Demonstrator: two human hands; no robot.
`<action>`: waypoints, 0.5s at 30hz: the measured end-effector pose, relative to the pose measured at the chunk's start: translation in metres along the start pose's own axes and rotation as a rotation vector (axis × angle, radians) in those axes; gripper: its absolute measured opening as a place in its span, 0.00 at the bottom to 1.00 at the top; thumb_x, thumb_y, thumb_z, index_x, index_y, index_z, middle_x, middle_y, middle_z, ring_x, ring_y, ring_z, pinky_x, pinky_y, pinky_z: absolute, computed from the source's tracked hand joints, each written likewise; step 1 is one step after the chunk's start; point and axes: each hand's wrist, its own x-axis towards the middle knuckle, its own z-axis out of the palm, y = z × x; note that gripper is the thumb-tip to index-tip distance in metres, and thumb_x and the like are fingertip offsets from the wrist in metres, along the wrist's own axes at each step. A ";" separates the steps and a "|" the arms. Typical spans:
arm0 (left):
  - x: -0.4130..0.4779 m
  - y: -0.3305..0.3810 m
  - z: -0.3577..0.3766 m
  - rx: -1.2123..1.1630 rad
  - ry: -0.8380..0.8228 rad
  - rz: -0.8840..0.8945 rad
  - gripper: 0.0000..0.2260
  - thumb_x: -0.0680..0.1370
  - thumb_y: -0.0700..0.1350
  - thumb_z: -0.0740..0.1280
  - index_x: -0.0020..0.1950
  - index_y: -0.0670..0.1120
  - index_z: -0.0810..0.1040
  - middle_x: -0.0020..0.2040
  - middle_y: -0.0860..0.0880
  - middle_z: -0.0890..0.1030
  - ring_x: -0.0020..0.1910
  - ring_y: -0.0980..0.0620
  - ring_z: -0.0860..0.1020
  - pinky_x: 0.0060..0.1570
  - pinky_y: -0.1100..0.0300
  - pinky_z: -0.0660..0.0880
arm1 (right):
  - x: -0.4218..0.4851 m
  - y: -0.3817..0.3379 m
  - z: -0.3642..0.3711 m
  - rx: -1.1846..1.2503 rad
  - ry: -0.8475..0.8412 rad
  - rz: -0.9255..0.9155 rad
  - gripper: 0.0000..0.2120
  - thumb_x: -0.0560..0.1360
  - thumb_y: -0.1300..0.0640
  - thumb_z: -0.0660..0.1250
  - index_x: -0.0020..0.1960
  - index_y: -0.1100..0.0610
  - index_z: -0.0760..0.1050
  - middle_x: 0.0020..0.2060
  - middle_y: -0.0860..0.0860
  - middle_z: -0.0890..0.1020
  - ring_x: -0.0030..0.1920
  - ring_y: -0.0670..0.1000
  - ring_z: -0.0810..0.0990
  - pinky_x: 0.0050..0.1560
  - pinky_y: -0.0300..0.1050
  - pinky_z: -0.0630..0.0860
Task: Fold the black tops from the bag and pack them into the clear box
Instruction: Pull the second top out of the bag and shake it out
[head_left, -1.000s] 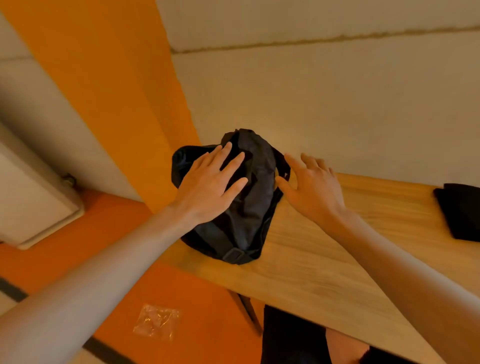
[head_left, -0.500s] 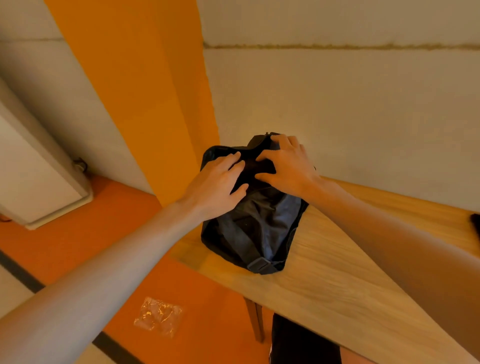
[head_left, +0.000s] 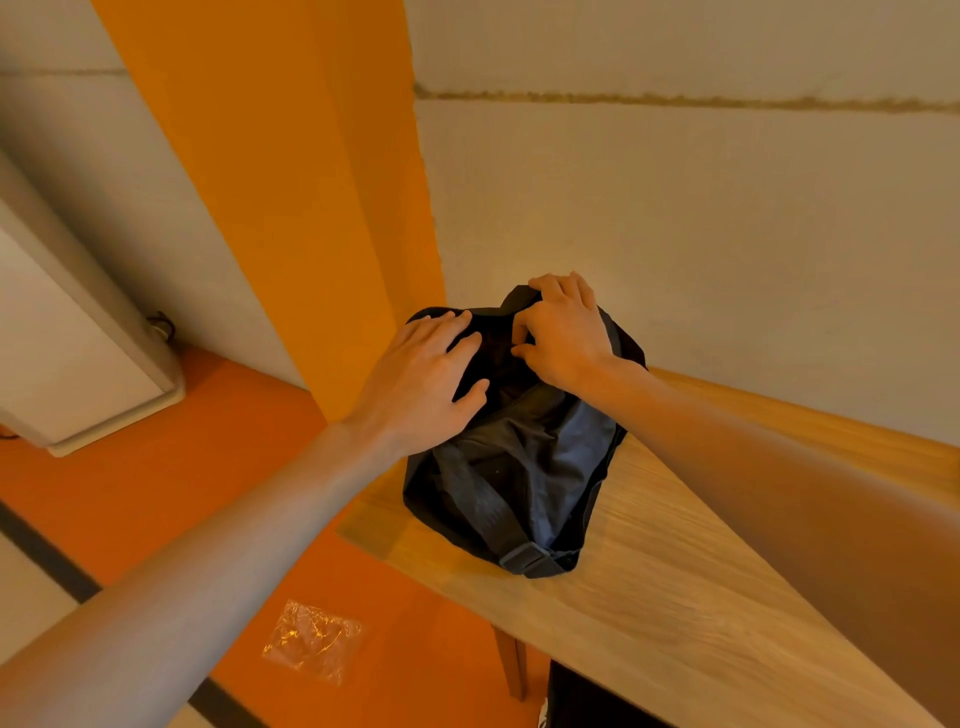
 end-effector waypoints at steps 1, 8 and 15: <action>0.001 0.001 -0.002 -0.004 0.001 -0.008 0.26 0.83 0.55 0.63 0.77 0.43 0.70 0.78 0.44 0.68 0.77 0.44 0.65 0.76 0.50 0.60 | 0.000 0.001 -0.001 0.034 0.011 0.001 0.05 0.79 0.50 0.71 0.51 0.50 0.84 0.75 0.56 0.66 0.77 0.60 0.59 0.78 0.55 0.47; 0.032 0.014 -0.012 -0.175 0.024 -0.067 0.26 0.81 0.56 0.68 0.76 0.47 0.70 0.64 0.49 0.77 0.62 0.48 0.76 0.57 0.53 0.76 | -0.009 0.020 -0.050 0.551 0.030 -0.028 0.05 0.82 0.54 0.67 0.49 0.53 0.78 0.46 0.49 0.81 0.48 0.50 0.80 0.48 0.44 0.76; 0.052 0.033 -0.011 -0.509 0.168 -0.124 0.08 0.84 0.44 0.65 0.46 0.45 0.73 0.39 0.48 0.76 0.40 0.46 0.76 0.42 0.42 0.74 | -0.020 0.033 -0.077 0.640 0.061 -0.029 0.06 0.81 0.53 0.69 0.48 0.55 0.80 0.40 0.49 0.84 0.41 0.45 0.81 0.41 0.39 0.76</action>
